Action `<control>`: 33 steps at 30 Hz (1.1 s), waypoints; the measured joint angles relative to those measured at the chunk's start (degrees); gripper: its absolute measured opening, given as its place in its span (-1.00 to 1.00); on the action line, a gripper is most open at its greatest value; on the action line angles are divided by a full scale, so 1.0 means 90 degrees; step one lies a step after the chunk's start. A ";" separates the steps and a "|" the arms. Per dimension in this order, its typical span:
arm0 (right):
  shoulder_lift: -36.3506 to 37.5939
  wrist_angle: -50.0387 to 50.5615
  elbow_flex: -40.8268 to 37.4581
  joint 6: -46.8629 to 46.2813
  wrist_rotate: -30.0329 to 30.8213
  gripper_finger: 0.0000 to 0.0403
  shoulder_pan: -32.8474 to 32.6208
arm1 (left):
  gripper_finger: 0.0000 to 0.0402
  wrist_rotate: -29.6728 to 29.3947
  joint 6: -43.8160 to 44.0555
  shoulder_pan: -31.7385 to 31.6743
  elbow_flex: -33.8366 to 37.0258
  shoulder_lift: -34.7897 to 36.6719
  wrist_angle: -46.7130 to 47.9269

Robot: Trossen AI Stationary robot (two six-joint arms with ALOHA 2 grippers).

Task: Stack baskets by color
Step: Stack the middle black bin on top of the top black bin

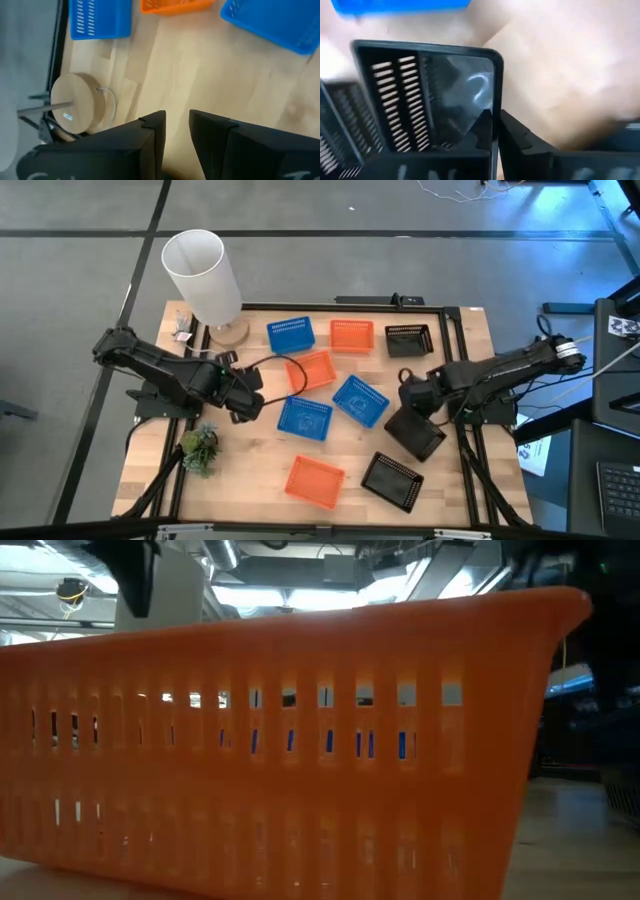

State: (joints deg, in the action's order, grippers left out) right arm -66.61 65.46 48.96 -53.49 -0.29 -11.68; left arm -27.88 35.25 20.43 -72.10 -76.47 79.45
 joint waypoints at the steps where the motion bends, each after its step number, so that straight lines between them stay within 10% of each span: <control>1: -0.0001 0.0319 0.0298 0.0021 0.0324 -0.97 0.0042 | -0.61 -0.0007 -0.0012 0.0087 0.0096 0.0067 -0.0024; 9: -0.0005 0.2511 0.2628 0.0990 0.3169 -0.97 0.0654 | -0.61 -0.0043 0.0075 0.0514 0.0800 0.0649 -0.0781; 17: -0.0666 0.2130 0.4623 0.5427 0.3910 -0.97 0.2850 | -0.61 -0.0330 0.0017 0.0555 0.0853 0.0909 -0.1207; 25: -0.1938 0.1944 0.6095 0.9843 0.2135 -0.97 0.5480 | -0.61 -0.0332 -0.0103 0.0555 0.0853 0.0897 -0.1351; 33: -0.3391 0.2527 0.6810 1.1075 0.0647 -0.97 0.6970 | -0.61 -0.0344 -0.0275 0.0555 0.0853 0.0895 -0.1526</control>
State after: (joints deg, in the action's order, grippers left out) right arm -97.12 88.21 110.25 46.19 5.53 51.05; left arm -30.98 32.77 25.43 -64.42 -68.42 65.72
